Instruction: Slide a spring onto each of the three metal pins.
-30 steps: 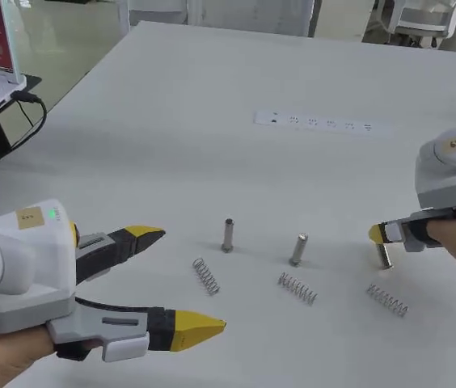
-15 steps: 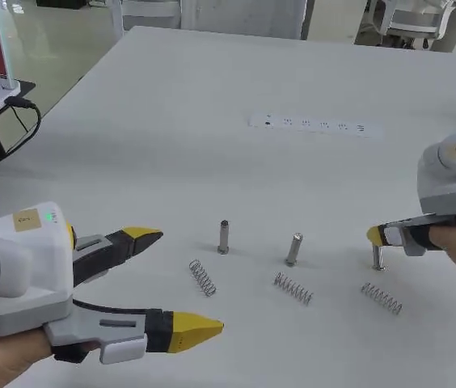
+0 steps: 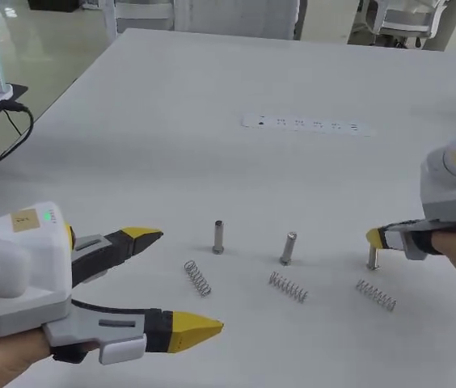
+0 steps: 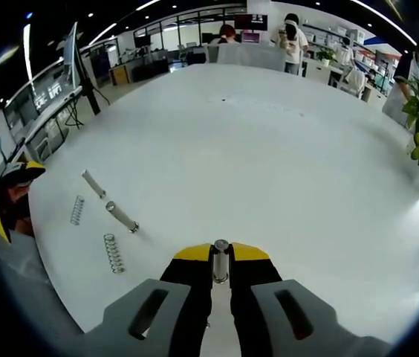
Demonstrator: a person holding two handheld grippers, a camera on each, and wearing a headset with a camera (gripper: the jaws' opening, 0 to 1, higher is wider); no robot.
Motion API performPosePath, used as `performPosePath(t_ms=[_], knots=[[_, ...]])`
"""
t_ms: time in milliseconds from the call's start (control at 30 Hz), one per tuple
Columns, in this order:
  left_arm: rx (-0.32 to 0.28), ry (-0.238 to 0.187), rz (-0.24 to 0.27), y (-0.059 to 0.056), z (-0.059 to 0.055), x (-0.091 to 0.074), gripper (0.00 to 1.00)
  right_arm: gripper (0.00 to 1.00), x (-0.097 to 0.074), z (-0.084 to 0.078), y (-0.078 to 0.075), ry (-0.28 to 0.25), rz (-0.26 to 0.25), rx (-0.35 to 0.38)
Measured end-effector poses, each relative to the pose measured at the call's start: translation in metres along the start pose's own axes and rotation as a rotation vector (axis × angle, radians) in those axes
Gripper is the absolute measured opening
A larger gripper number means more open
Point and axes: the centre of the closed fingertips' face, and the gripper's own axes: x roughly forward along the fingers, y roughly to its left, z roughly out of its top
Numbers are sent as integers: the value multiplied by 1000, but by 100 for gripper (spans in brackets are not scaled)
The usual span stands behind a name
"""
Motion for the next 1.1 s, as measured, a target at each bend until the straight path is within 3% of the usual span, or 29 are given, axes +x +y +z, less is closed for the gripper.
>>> performPosePath(t_ms=[1100], knots=[[7, 1, -9, -5, 2, 1, 84, 6, -11, -10, 2, -4, 0, -74]])
